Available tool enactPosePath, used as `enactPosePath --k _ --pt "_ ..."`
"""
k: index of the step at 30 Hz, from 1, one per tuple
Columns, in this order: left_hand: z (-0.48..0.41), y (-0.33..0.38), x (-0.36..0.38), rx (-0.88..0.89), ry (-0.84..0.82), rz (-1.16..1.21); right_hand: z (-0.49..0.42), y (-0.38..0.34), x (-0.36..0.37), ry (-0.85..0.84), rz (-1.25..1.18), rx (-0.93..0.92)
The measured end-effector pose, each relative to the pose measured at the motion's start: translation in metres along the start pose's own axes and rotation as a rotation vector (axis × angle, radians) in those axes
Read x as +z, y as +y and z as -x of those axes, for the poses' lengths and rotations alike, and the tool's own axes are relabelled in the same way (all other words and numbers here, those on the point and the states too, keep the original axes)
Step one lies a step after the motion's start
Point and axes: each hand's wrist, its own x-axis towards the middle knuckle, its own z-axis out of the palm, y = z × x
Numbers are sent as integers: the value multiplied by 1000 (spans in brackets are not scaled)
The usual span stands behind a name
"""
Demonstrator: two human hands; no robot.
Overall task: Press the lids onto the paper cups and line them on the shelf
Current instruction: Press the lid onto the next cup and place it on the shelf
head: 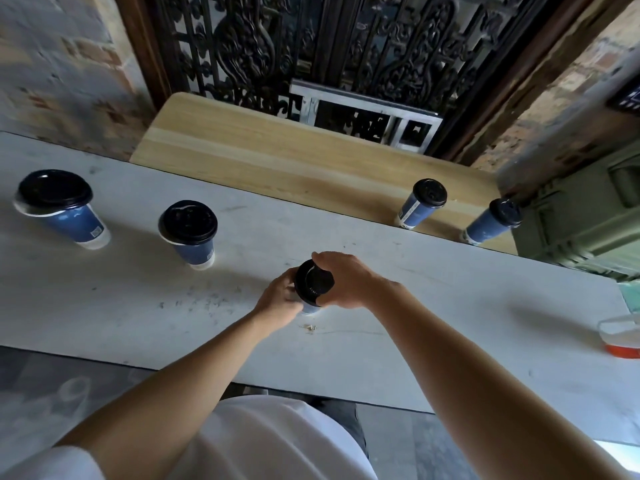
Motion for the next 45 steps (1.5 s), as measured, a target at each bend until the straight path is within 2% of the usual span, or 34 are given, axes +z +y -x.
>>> enactPosePath --k 3,5,9,13,18,22,25,34,40,45 --pt "3 12 -6 -173 28 417 0 8 4 25 -241 68" --pt "2 16 -6 -237 53 534 2 12 9 66 -370 97" --pt "3 15 -2 -201 59 445 5 21 20 79 -603 151" --pt "1 16 2 -126 139 415 5 29 37 199 -1325 290" --pt "2 13 7 12 200 197 11 27 70 244 -1630 364" --pt "1 14 9 55 205 158 9 19 81 338 -1693 371" --pt "-1 17 9 41 198 158 7 18 80 379 -1640 401" --pt "-2 19 6 27 164 171 3 22 71 302 -1577 366" --pt "-4 20 12 9 158 185 2 21 77 391 -1565 369" --pt "3 23 11 -9 175 176 8 15 82 355 -1707 399"
